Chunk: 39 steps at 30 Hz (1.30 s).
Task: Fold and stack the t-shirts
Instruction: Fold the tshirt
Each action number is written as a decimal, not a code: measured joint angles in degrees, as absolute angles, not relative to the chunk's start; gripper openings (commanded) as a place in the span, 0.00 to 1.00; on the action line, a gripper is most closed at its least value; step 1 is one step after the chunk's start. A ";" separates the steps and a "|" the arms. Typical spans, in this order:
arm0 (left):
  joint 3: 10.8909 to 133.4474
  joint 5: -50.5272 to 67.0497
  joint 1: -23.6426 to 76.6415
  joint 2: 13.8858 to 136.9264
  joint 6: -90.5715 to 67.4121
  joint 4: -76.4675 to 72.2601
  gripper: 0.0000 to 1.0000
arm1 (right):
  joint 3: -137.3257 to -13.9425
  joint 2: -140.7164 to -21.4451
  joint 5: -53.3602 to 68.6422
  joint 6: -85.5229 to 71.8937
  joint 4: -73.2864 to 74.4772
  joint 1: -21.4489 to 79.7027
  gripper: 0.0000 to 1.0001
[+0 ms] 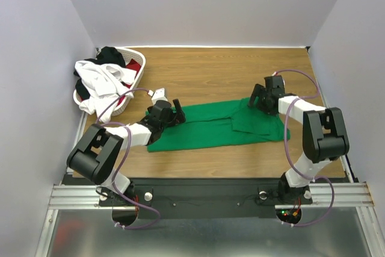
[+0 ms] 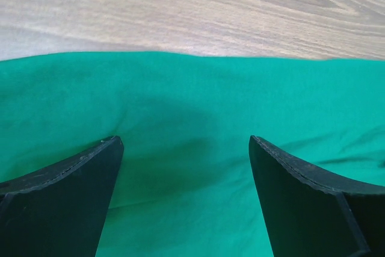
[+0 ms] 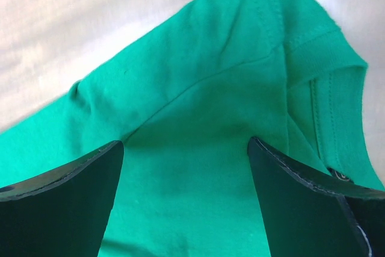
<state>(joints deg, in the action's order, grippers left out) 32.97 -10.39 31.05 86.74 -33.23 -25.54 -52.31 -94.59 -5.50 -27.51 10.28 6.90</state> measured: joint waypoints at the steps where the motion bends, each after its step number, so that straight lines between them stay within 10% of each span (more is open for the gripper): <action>1: 32.45 -10.66 31.31 86.19 -33.85 -25.61 0.99 | -54.22 -96.49 -5.37 -27.03 10.31 6.46 0.91; 25: 20.99 -14.39 46.00 71.75 -42.98 -24.47 0.99 | -99.79 -129.78 -0.30 -22.55 13.15 3.79 0.91; 39: 31.38 -19.09 49.69 66.54 -33.74 -19.99 0.99 | -93.80 -115.00 4.62 -17.26 19.27 3.75 0.93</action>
<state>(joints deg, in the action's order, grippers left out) 31.38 -19.09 49.69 66.54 -33.74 -19.99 -93.80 -115.00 4.62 -17.26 19.27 3.75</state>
